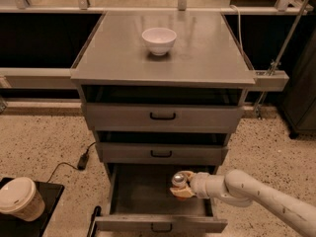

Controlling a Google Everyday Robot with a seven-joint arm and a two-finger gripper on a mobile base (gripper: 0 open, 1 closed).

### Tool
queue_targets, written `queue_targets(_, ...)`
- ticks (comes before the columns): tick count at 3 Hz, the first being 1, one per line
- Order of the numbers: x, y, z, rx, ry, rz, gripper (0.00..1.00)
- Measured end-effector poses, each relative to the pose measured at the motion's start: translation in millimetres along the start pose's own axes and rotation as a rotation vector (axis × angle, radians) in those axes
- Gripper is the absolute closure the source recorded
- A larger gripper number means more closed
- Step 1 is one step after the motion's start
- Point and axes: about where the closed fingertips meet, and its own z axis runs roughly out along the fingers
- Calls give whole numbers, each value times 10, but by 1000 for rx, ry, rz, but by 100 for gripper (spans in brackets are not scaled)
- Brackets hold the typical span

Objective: Place coke can into bottom drawer

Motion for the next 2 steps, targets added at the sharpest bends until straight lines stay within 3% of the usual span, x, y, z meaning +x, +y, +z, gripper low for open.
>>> queue_targets(2, 1309, -413, 515, 129, 136, 125, 100)
